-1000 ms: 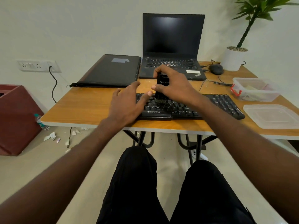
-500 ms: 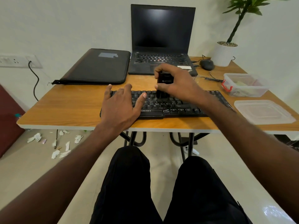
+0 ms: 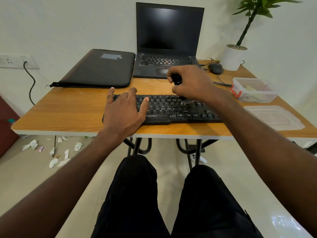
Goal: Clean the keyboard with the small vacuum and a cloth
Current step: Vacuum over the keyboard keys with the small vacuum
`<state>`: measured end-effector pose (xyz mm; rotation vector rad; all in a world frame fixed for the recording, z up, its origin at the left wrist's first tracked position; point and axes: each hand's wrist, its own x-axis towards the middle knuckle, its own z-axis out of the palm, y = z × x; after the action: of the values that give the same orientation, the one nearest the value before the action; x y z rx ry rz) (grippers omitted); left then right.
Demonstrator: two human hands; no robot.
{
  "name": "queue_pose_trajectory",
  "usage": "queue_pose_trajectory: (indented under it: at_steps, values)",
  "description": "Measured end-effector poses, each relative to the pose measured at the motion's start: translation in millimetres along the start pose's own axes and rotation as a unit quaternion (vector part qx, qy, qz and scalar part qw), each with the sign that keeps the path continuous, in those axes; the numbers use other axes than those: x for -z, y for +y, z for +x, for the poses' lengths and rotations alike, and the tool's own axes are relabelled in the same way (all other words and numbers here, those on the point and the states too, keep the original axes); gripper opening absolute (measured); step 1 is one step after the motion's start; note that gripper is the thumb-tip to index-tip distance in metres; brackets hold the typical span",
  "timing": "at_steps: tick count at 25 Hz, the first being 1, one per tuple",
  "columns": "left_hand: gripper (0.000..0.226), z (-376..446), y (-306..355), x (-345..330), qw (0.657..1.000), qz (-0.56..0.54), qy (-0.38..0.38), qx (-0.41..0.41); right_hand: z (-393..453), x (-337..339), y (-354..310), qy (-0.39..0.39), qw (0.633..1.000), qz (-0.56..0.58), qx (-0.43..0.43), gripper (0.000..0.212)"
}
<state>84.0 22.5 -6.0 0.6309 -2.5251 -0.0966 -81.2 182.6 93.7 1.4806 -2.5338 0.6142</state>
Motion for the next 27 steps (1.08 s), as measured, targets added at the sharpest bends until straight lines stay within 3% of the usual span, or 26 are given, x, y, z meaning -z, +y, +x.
queue_pose_trajectory:
  at_steps: [3, 5, 8, 12, 18, 22, 25, 27]
  values:
    - [0.062, 0, 0, 1, 1.000, -0.005, 0.004, 0.001, -9, -8, -8, 0.024, 0.989, 0.125, 0.069, 0.024]
    - [0.063, 1, 0, 0, 1.000, -0.005, 0.004, 0.002, -14, -5, -3, -0.020, 0.977, 0.198, 0.076, 0.023]
    - [0.062, 1, 0, 0, 1.000, 0.000, 0.004, 0.005, -7, 5, 7, -0.049, 0.992, 0.111, 0.039, 0.024]
    - [0.059, 0, 2, 1, 1.000, -0.006, 0.010, 0.007, -8, 0, 4, -0.029, 0.980, 0.194, 0.045, 0.024]
    - [0.061, 1, 2, 0, 1.000, -0.008, 0.011, 0.009, -9, -2, 1, -0.019, 0.981, 0.186, 0.052, 0.022]
    - [0.063, 0, 0, -1, 1.000, -0.005, 0.011, 0.016, -9, 2, 5, -0.002, 0.994, 0.107, 0.033, 0.019]
    - [0.063, 1, 2, -1, 1.000, -0.007, 0.010, 0.016, -16, 4, 9, -0.013, 0.985, 0.173, 0.021, 0.020]
    - [0.063, 0, 1, -1, 1.000, -0.006, 0.008, 0.016, -17, 7, 12, -0.002, 0.992, 0.126, 0.008, 0.017]
